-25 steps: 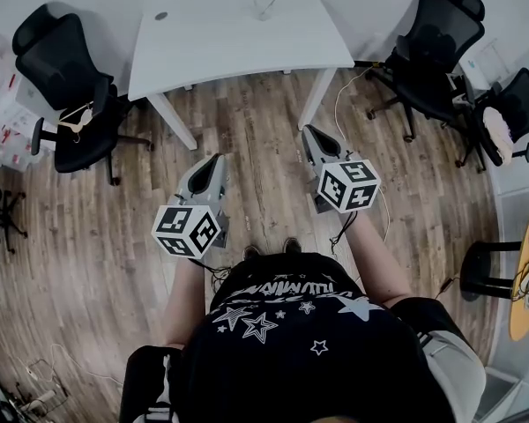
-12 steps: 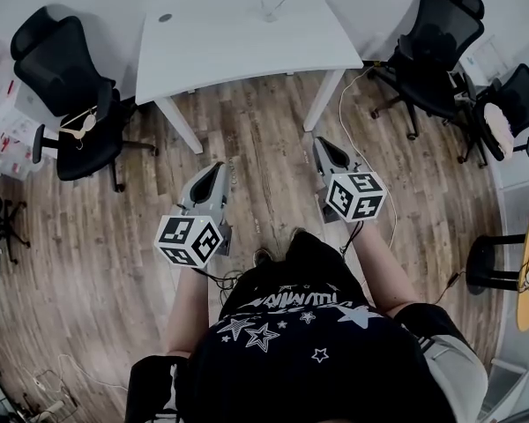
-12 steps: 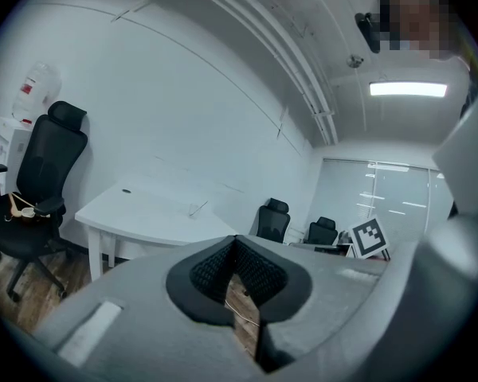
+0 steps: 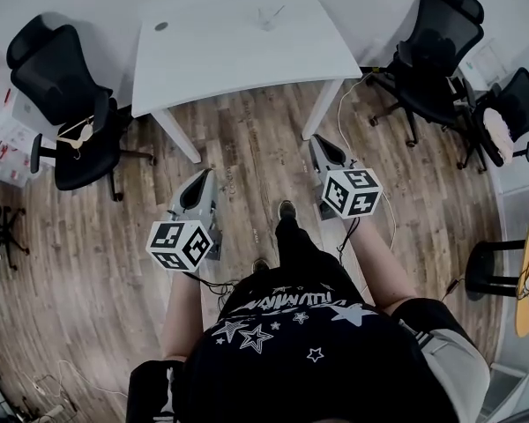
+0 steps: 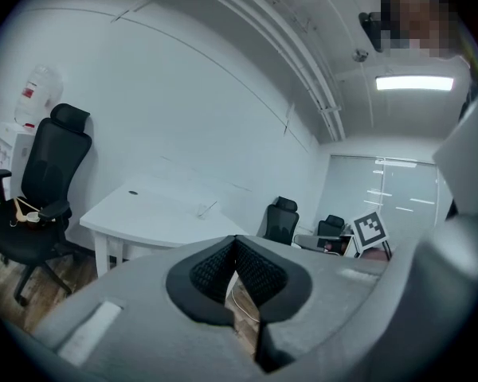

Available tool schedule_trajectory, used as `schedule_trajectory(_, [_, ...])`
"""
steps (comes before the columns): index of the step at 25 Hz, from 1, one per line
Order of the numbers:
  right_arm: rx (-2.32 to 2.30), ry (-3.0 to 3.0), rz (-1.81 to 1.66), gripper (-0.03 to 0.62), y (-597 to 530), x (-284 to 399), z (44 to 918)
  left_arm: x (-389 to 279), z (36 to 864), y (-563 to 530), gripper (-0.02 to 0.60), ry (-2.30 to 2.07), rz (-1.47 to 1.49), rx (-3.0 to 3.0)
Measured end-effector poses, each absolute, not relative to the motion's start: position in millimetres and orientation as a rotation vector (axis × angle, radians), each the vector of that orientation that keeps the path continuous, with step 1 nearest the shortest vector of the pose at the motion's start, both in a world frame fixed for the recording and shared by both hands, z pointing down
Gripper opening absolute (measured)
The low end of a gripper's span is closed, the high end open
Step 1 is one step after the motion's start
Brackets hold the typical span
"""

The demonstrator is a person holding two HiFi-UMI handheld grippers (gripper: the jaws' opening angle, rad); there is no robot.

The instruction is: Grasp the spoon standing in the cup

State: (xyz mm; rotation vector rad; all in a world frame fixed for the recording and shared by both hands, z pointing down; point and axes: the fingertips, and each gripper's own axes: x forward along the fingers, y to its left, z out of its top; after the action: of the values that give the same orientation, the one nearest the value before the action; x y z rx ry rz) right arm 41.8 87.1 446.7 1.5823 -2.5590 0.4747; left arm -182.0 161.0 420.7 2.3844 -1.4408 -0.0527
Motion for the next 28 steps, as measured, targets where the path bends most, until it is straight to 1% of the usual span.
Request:
schedule_trajectory(5, [1.554,-2.599,0.497,0.009,38,43,447,-182,421,123,0.008,-1.501,-0.05,2.347])
schedule_trajectory(12, [1.555,-2.614,0.552,0.009,-42,58,453,-164,430,58,0.008,-1.523,0.009,2.325])
schedule_trajectory(28, [1.478,-2.669,0.601,0.009,-173,106,455,-104,425,-62,0.008,-1.593,0.022,2.287])
